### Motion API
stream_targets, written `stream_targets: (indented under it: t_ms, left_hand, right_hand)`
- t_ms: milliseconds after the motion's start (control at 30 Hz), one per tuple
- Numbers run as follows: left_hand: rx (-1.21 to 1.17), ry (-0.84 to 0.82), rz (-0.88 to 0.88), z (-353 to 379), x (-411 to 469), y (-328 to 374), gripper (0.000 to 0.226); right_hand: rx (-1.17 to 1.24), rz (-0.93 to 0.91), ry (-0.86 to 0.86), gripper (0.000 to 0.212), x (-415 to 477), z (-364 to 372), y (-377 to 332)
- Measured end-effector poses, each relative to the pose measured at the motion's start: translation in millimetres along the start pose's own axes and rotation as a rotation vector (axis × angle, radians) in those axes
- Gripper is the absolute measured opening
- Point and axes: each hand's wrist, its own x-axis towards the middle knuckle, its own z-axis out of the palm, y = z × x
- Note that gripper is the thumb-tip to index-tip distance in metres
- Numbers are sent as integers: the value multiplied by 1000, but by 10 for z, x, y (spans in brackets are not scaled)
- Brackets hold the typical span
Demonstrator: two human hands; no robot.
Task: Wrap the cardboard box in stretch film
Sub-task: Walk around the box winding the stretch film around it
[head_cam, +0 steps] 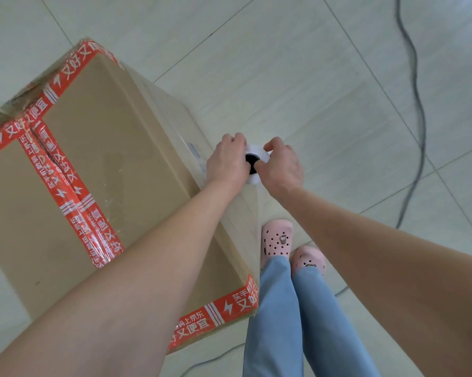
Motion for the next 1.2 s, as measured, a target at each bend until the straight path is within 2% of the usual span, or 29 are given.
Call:
stream_targets:
  t_ms: [100,167,333,433,500,567,667,733,833,900,967,1067,1133,1200]
  left_hand:
    - [119,10,159,-33,92,12,23]
    - [127,-4,145,-71,149,-11,18]
    - [-227,-25,-217,-86,190,-199,10]
    - [-415,-69,-432,-71,209,-275,19]
    - [-492,-106,-472,-103,223,-261,26]
    - [-381,-94,-370,-134,256,-213,31]
    - [-57,11,-74,-218,289,-138,27]
    - [59,43,63,-246,358,-122,25]
    - [85,22,113,-309,463,-116,21]
    - [-18,23,9,-337,521,-146,16]
    - [-179,20,-174,-370,568,-228,12]
    - [-391,11,-413,-426,629,-348,8]
    - [-478,15,-486,-462,654,-395,6]
    - [-485,2,-485,-483,667,-411,5]
  right_hand:
    - [-57,-25,5,29,19,3,-25]
    - [-117,-84,1,33,55,-2,-62]
    - [-147,-188,-150,44,239,-33,-261]
    - [-2,-83,-114,47,234,-8,-247]
    - [65,4,-83,46,210,34,-183]
    - [108,38,-55,41,226,62,-173]
    - [93,30,-45,37,299,50,-237]
    - [43,6,-48,30,327,33,-272]
    - [-43,-46,-38,24,353,13,-316]
    - [-98,-118,-53,32,399,-1,-378]
    - [-141,-185,-75,41,448,-24,-496]
    - [-110,-147,-95,46,501,-14,-680]
    - [-58,-82,-120,38,518,25,-761]
    - [-14,-58,-110,27,549,40,-805]
